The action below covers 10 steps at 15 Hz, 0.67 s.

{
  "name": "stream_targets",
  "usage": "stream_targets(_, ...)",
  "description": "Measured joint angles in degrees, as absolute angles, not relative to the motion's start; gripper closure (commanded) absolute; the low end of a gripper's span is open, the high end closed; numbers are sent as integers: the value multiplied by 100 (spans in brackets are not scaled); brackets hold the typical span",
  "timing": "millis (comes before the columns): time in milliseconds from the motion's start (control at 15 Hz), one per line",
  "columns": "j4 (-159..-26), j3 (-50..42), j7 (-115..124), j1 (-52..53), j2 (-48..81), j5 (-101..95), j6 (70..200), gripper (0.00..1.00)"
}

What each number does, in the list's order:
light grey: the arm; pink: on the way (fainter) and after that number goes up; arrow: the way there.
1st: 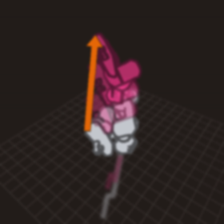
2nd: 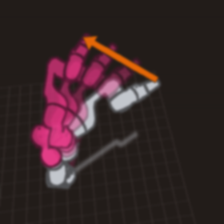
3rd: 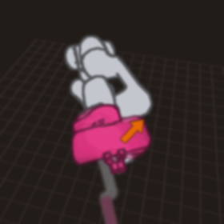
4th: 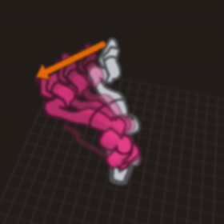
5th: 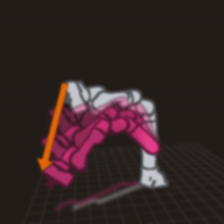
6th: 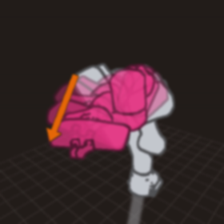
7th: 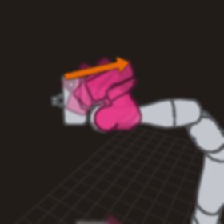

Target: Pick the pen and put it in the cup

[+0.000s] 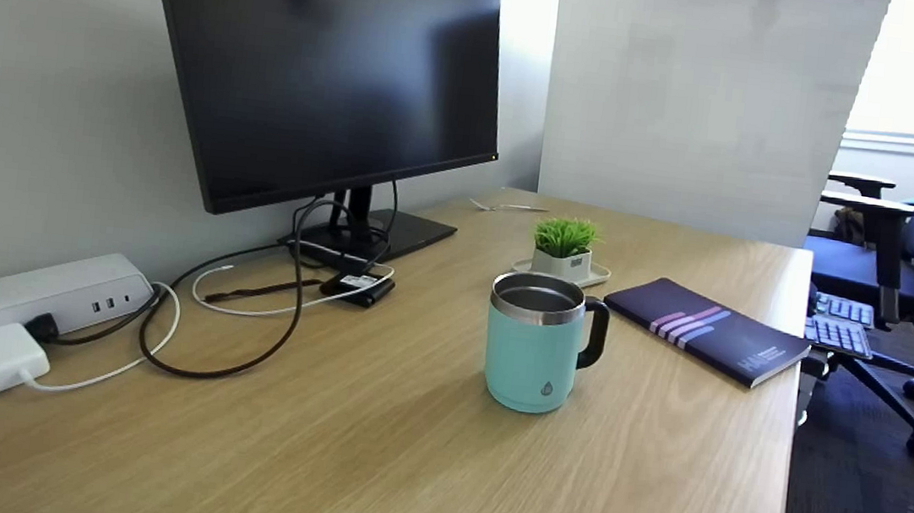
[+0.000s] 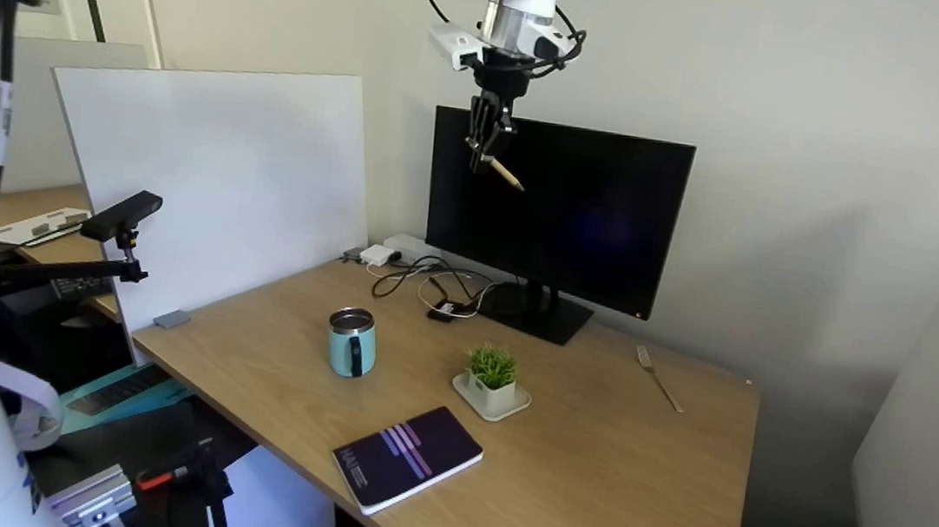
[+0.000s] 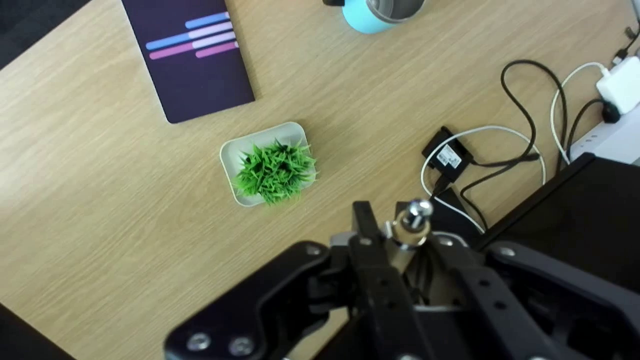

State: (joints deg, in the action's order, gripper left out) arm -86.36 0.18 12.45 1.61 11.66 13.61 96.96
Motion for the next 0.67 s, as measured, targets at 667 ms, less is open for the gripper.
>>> stream_targets(667, -11418, 329, 887, 396, -448, 1373, 9797, 96)
